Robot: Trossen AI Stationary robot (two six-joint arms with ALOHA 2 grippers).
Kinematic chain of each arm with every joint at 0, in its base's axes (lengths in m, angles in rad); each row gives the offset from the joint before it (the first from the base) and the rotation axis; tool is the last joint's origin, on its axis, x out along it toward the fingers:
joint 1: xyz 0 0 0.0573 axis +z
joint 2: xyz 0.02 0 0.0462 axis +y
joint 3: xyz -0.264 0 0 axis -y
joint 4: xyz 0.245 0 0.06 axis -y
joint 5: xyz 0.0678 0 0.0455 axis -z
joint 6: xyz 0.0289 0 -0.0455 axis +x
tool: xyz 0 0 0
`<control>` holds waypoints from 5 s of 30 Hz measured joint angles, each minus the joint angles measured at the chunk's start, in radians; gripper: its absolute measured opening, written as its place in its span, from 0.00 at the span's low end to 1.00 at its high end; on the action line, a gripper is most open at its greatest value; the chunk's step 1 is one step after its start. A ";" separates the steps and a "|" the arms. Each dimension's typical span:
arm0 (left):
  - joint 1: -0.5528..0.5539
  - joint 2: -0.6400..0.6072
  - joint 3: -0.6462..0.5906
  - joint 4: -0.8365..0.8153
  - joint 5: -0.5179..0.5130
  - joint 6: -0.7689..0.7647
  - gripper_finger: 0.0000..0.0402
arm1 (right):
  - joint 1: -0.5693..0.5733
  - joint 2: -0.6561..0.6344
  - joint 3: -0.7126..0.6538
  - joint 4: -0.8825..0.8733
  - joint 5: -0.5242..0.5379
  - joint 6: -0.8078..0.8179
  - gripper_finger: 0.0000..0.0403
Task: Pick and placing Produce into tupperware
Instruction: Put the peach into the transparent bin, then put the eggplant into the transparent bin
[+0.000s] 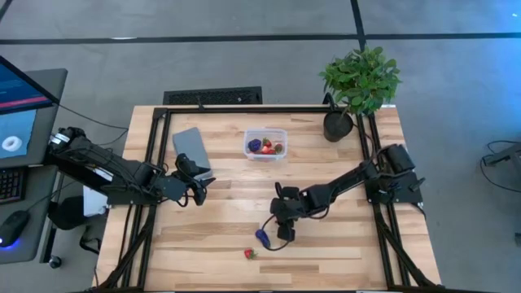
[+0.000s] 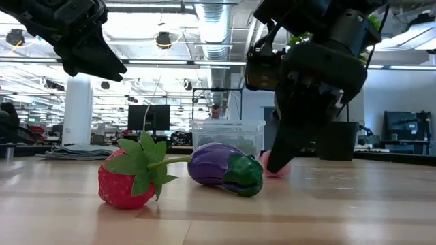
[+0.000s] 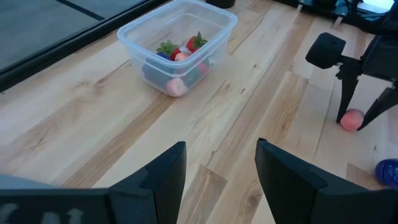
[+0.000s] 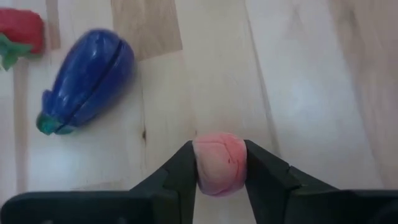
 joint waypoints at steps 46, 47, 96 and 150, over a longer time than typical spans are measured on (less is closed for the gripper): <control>0.000 0.000 0.000 0.016 0.010 -0.027 0.45 | -0.493 -0.294 0.005 0.014 0.157 -0.139 0.35; 0.000 0.000 0.000 0.016 0.010 -0.027 0.45 | -0.504 -0.294 0.005 0.025 0.157 -0.138 0.35; 0.000 0.000 0.000 0.008 -0.061 -0.034 0.45 | -0.565 -0.143 0.027 0.158 0.207 -0.057 0.35; 0.000 0.046 0.000 0.194 0.096 0.142 0.45 | -0.483 -0.329 0.026 0.074 -0.087 -0.151 0.65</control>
